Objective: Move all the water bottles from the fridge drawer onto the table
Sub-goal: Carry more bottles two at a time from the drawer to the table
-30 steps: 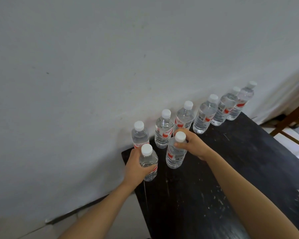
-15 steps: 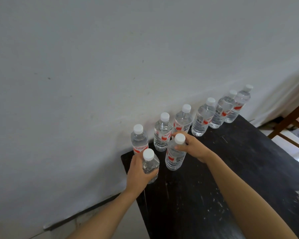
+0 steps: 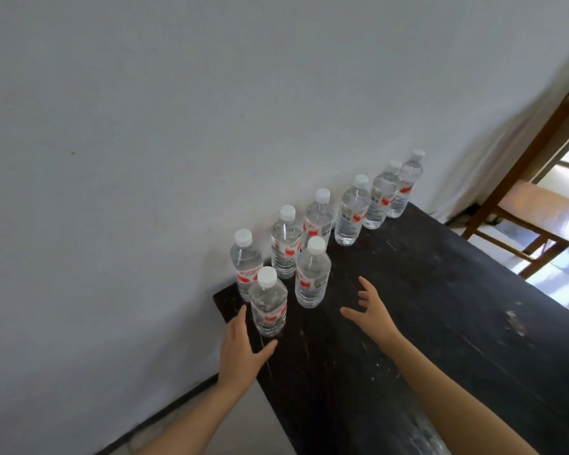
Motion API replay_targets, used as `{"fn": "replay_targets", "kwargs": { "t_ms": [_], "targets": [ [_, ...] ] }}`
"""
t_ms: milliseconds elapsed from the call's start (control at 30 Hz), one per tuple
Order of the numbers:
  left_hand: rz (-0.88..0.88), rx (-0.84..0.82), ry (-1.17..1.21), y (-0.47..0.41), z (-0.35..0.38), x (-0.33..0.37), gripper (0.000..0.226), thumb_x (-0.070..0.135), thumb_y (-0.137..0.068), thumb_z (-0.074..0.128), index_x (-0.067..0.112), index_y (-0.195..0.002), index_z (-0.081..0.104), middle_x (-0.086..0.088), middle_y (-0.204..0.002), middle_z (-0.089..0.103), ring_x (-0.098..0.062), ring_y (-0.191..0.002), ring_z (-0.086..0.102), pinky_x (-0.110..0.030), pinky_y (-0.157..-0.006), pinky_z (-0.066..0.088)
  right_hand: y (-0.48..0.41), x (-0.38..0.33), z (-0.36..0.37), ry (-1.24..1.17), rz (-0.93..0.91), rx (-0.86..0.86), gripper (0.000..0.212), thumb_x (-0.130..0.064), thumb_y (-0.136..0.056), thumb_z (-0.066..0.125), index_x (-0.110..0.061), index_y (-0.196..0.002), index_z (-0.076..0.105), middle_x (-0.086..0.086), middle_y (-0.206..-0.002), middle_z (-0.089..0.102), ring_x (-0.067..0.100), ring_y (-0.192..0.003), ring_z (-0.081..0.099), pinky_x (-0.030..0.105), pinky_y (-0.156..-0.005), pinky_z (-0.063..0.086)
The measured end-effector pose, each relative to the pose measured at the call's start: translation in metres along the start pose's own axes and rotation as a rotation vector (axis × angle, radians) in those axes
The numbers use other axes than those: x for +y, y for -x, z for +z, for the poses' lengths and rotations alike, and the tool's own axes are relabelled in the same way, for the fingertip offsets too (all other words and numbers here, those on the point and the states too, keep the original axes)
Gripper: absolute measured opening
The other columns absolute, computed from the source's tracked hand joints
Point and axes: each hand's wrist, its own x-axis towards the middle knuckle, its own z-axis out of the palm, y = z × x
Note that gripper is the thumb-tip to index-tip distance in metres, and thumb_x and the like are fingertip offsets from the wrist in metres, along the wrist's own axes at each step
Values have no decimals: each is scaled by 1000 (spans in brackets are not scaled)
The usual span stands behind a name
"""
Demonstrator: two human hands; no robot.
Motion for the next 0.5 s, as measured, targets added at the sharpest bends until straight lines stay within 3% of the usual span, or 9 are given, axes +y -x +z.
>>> {"fn": "replay_targets", "kwargs": {
  "t_ms": [300,500],
  "targets": [
    [202,-72,-21,8,-9,3,77,28,-80,69,10,-142,27,-11,-140,37,-22,-131,35,-30,-104,32,67,24,-4,75,53,176,83,-13,-82,68,-26,-146,17,15,-147,31,28,-133,35,40,-104,40],
    [369,-177,14,8,-21,10,57,18,-81,67,3,-130,42,-17,-132,45,-31,-125,43,-40,-103,38,138,12,-5,402,31,399,78,-21,-85,64,-26,-147,17,9,-144,35,24,-127,39,31,-100,36]
  ]
}}
